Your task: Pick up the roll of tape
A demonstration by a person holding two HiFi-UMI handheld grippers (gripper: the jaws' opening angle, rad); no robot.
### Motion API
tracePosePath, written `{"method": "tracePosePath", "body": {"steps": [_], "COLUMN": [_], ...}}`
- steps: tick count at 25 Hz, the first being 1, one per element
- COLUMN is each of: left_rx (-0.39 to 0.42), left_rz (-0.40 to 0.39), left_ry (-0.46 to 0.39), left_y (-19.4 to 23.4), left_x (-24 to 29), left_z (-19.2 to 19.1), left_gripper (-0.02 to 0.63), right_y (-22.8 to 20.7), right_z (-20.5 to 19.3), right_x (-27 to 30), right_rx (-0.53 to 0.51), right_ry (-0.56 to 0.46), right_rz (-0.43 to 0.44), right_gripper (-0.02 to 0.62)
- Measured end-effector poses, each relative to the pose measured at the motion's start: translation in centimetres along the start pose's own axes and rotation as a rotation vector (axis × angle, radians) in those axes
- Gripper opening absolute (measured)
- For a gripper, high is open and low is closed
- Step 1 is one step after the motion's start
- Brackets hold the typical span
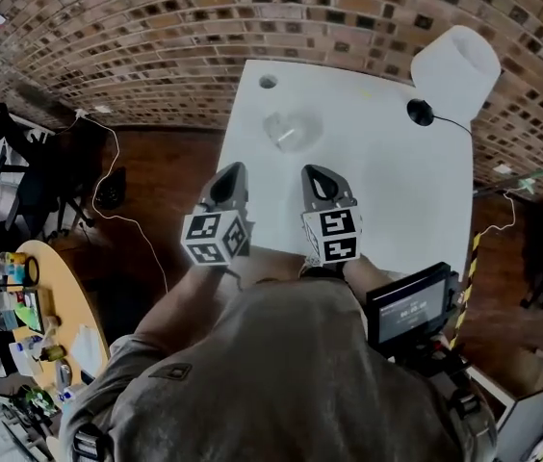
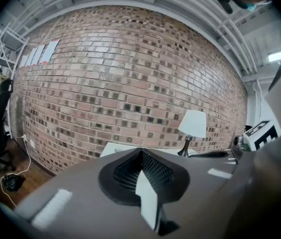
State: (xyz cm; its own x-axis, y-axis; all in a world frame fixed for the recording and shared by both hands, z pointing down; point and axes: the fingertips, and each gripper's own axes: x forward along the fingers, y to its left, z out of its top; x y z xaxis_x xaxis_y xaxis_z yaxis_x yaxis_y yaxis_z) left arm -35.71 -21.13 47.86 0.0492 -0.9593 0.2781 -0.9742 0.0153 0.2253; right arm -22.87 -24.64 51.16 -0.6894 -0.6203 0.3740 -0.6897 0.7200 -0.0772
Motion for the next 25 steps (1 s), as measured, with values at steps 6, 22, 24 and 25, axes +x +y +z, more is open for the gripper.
{"method": "tracePosePath", "body": {"steps": [6,22,24,25], "left_rx": [-0.007,-0.053,-0.06,-0.063], "left_rz": [0.039,0.044,0.049,0.051], "left_ry": [0.043,0.172,0.187,0.193], "left_y": [0.9,6.4,7.3,7.7], "left_x": [2.2,4.4,4.4,4.4], "left_z": [-0.8,-4.4,-4.8,-4.9], "left_gripper": [0.002,0.002,0.002,0.002], "right_y": [-1.3,-0.9,-0.9,-0.9], "right_z": [-0.8,-3.8,-4.3,-4.5], "right_x": [3.1,11.8,12.8,13.3], "right_rx": [0.004,-0.119,-0.136,-0.14], "right_ry": [0.036,0.164,0.183,0.193], "right_rz": [0.036,0.074,0.071,0.07], "right_gripper": [0.012,0.334,0.364,0.371]}}
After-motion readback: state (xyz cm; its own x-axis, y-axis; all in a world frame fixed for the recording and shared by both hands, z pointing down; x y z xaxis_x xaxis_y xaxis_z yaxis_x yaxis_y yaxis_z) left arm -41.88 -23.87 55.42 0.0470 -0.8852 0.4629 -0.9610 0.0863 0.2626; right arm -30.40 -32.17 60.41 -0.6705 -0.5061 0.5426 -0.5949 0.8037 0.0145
